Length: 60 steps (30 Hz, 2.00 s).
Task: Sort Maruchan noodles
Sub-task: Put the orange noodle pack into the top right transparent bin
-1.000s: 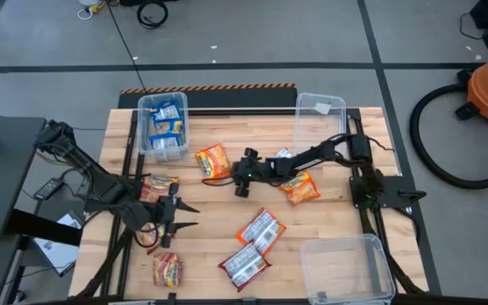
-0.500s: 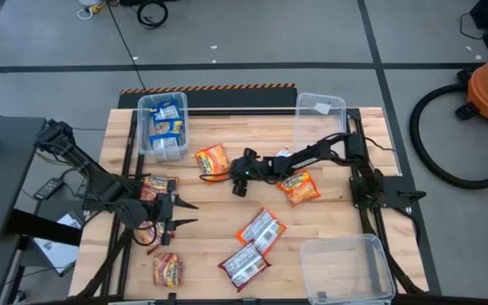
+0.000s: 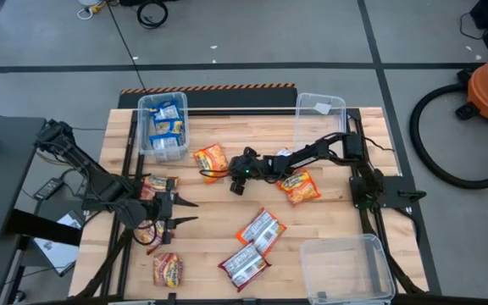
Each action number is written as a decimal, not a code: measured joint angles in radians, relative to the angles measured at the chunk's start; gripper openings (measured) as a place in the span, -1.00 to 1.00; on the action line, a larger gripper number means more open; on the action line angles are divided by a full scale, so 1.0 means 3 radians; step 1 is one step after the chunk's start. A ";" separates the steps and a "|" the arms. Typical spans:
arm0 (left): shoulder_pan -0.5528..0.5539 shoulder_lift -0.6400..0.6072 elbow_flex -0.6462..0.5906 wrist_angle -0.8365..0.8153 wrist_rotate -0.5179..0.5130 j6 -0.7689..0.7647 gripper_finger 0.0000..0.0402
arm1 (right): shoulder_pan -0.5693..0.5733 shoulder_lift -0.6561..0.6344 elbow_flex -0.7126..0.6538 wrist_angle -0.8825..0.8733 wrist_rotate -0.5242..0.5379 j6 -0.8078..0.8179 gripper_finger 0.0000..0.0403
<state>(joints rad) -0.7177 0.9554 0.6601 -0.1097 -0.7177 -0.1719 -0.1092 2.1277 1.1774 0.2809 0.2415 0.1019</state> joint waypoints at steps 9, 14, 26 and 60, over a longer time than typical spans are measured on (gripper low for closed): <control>0.0000 0.0000 0.0000 0.0000 -0.0045 0.0004 -0.21 | -0.0011 0.0000 0.0001 0.0041 0.0084 0.0080 -0.65; 0.0000 -0.0007 0.0000 -0.0001 -0.0074 0.0100 -0.21 | -0.0033 0.0000 0.0001 0.0035 0.0088 0.0191 -0.94; 0.0000 -0.0543 0.0000 -0.0416 -0.0103 0.0182 -0.21 | 0.0091 -0.0282 0.0001 -0.0013 0.0088 0.0472 -0.98; 0.0001 -0.0711 0.0000 -0.0567 -0.0161 -0.0092 -0.21 | 0.0454 -0.2336 0.0003 -0.0878 0.0512 0.0473 -0.99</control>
<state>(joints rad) -0.7174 0.7421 0.6601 -0.2799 -0.7662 -0.1993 0.0270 1.4269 1.1782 0.0174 0.3950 0.2439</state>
